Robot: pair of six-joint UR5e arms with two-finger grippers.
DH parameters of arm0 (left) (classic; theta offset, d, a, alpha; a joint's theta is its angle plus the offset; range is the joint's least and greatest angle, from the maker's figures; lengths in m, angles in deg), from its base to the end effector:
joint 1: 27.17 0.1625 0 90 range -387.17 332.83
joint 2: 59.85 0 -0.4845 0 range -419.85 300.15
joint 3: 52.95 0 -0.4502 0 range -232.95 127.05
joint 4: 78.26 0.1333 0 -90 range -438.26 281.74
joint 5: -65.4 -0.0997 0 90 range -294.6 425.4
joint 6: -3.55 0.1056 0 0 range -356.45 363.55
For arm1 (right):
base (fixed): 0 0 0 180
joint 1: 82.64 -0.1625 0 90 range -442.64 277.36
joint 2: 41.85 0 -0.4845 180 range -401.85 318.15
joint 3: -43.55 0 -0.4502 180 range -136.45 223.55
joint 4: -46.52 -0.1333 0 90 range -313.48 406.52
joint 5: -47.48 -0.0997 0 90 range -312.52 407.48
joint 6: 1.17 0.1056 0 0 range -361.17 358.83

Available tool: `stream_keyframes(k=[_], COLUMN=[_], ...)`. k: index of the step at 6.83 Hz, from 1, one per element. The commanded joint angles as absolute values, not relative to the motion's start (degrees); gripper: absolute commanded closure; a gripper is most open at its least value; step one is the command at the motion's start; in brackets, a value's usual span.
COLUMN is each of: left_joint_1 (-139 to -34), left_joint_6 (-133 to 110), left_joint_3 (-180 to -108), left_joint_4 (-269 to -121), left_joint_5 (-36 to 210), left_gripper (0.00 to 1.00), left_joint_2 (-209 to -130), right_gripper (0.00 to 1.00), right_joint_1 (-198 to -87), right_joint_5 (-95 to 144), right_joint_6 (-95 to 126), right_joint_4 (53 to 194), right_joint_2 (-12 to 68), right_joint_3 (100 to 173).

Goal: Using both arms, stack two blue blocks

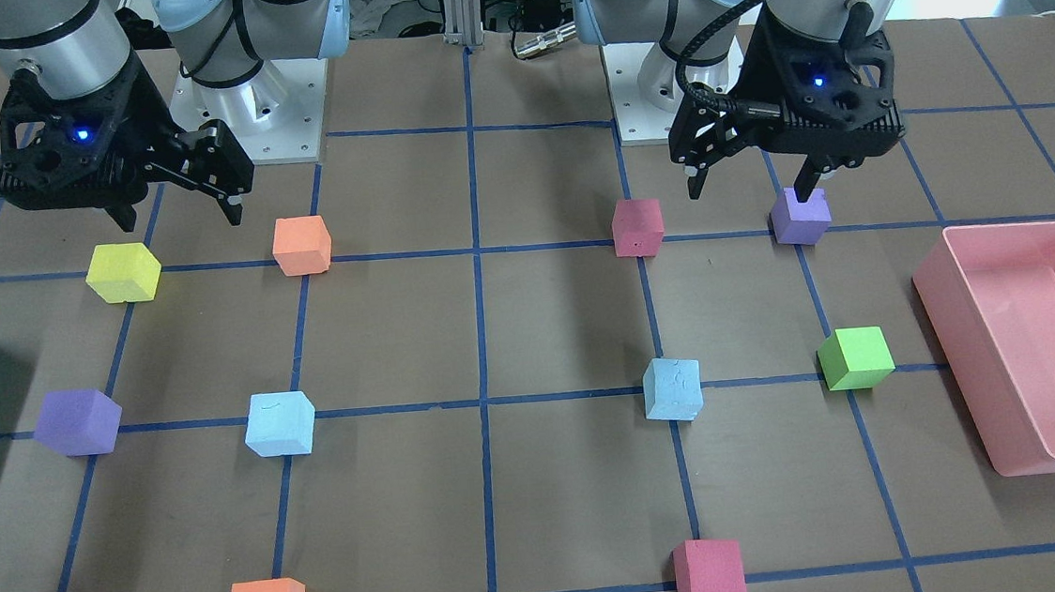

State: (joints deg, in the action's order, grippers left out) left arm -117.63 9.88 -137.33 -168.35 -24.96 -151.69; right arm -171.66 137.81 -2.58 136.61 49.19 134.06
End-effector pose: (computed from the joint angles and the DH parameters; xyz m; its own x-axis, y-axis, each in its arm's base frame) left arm -0.1372 -0.5700 0.5775 -0.9930 0.1176 -0.0133 0.1182 0.9910 -0.0633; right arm 0.1234 -0.5444 0.5466 -1.0000 -0.0074 0.0060 -0.0075 0.9999 -0.0107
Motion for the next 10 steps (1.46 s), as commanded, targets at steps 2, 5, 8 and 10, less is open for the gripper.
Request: stream_keyframes(k=[2, 5, 8, 10], left_joint_1=[-117.7, -117.61, -117.61, -117.26], left_joint_6=[9.79, 9.88, 9.88, 11.01], left_joint_3=[-137.33, -137.33, -137.41, -139.77], left_joint_4=[-168.35, -168.35, -168.35, -168.35], left_joint_5=[-24.96, -24.96, -24.95, -24.87], left_gripper=[0.0, 0.0, 0.0, 0.0], left_joint_2=[-151.69, -151.69, -151.69, -152.04], right_gripper=[0.0, 0.0, 0.0, 0.0], right_joint_1=[-171.67, -171.67, -171.67, -171.32], right_joint_5=[137.74, 137.83, 137.04, 137.47], right_joint_6=[-2.58, -2.58, -2.58, -2.32], right_joint_4=[136.7, 136.78, 136.44, 137.84], right_joint_2=[49.2, 48.85, 48.5, 43.96], right_joint_3=[134.08, 134.34, 134.51, 136.09])
